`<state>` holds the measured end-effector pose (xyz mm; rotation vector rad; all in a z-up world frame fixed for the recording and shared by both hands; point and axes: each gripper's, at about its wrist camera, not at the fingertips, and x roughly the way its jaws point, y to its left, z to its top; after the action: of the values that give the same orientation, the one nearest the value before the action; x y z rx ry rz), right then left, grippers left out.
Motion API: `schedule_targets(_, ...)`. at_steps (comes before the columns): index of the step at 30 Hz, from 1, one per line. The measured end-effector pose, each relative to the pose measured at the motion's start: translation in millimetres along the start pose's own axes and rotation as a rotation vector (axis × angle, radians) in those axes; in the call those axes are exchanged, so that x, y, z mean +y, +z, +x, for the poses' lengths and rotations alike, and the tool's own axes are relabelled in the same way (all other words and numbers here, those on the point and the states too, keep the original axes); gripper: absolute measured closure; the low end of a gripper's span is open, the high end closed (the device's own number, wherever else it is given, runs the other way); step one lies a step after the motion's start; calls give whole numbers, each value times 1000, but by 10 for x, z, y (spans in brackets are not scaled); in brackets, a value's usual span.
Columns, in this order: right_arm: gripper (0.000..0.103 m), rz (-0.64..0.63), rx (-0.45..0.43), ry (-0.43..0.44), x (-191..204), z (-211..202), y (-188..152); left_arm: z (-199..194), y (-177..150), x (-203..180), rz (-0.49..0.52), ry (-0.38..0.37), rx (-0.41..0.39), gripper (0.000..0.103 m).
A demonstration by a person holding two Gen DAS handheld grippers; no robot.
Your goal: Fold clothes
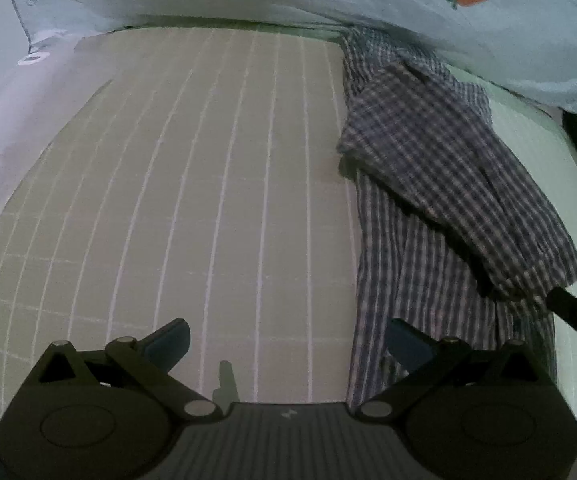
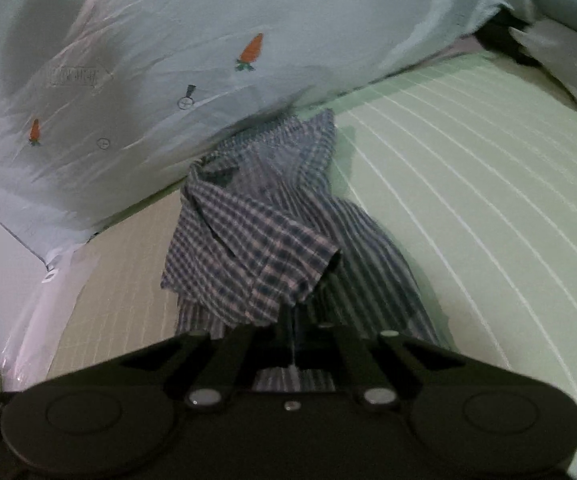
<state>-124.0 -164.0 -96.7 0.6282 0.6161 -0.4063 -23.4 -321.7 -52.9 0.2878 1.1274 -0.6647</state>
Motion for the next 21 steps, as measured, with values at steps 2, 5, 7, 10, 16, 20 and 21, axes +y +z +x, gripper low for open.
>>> schedule_targets(2,102,21,-5,-12,-23,-138,-139,-17,-77,-2,12,-8,7,0)
schedule_targets(5,102,50,-10,-39,-105,-316,-314,-33,-178,-33,29,-25,20,0)
schedule_targets(7,102,71,-9,-60,-166,-425,-409,-45,-246,-86,50,-40,28,0)
schedule_targets(10,102,96,-6,-86,-237,-543,-545,-52,-349,-191,94,-59,43,0)
schedule_targets(16,102,135,18,-116,-346,-645,-757,-50,-523,-242,149,-69,60,0)
schedule_targets(20,102,126,49,-122,-366,-651,-844,27,-557,-200,140,-67,72,0)
schedule_targets(21,102,118,57,-122,-359,-647,-858,55,-571,-199,138,-67,76,0)
